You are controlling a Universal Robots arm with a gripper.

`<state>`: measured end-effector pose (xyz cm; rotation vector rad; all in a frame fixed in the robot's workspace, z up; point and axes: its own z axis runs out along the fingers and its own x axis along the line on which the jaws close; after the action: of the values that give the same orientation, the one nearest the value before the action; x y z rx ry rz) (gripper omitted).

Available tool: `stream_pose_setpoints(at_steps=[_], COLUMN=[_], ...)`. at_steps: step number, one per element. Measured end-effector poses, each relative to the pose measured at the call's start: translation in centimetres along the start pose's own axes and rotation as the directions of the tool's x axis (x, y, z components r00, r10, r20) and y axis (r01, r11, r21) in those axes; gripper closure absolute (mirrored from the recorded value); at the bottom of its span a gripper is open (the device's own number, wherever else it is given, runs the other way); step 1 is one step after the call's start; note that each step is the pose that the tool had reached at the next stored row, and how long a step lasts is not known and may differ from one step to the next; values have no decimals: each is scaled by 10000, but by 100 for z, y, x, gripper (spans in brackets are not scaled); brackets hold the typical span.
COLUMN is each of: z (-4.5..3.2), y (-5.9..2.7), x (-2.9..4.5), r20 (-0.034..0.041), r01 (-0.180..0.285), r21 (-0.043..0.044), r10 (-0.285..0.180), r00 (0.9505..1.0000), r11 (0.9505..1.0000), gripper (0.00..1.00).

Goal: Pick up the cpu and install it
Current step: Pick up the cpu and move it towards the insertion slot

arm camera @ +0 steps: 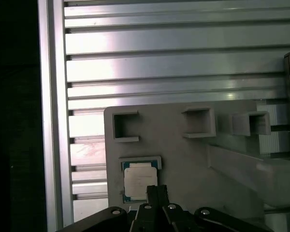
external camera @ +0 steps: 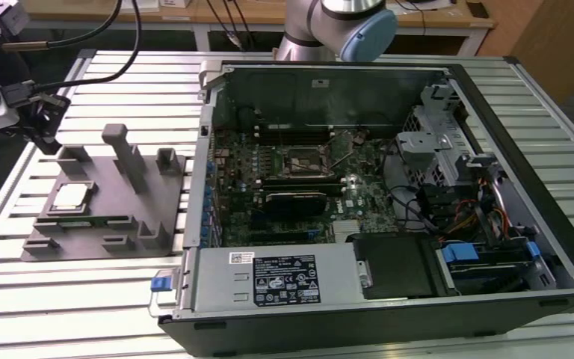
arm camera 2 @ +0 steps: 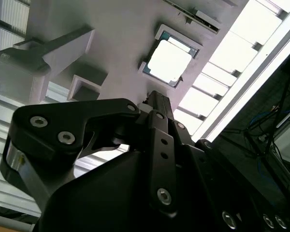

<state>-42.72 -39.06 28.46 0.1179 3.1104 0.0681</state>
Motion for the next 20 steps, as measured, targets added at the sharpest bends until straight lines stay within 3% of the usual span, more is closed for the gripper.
stream_pose_setpoints(at_steps=[20], z=[142], y=[-64], x=[65], r20=[-1], r01=[1], r21=[1], r10=[-1], r00=[10000], r11=[10000], gripper=[89])
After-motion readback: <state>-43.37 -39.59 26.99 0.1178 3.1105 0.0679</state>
